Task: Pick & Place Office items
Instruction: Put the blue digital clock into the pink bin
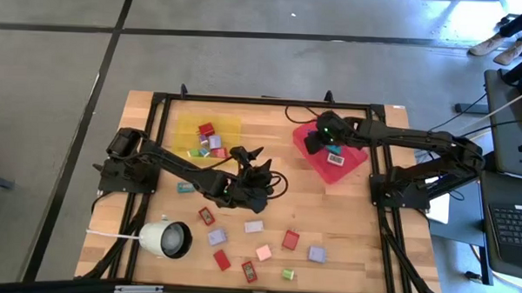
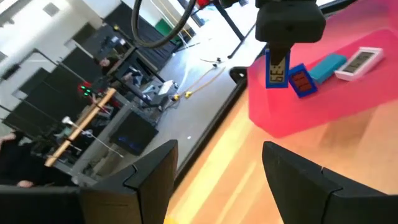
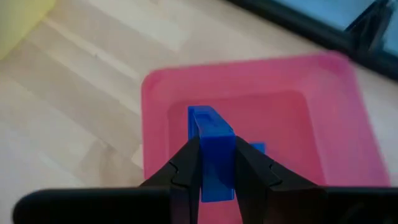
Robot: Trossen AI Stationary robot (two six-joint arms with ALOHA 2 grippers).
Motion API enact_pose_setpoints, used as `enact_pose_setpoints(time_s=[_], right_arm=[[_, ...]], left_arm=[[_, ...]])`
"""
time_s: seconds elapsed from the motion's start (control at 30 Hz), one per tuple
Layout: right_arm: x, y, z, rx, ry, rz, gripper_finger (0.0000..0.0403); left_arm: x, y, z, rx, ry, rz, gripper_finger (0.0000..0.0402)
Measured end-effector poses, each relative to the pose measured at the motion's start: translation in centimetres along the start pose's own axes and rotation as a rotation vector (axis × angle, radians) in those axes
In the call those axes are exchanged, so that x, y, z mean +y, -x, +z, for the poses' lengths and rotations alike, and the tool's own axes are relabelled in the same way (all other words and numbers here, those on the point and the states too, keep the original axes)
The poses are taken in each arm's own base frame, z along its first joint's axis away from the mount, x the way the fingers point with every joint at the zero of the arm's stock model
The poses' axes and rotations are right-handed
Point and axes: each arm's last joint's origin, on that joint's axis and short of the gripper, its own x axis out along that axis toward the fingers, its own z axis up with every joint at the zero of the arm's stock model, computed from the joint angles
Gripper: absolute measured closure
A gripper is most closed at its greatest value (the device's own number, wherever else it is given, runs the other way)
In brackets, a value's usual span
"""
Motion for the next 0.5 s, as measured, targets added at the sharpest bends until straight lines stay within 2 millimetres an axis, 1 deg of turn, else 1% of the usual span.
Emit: enact_pose_setpoints(time_s=[0.27,0.5], right_arm=[[-0.7,-1.4,-2.3,0.069,-0.012,-0.025,0.0333],[-1.1,-2.1,-3.6,0.121,-0.003,-0.023,0.033]], left_arm=[[-0.2,0.0,-0.4,0.024,0.016,-0.071,0.0173],[-0.2,0.0,-0.5,0.028,0.01,-0.081,0.0176]])
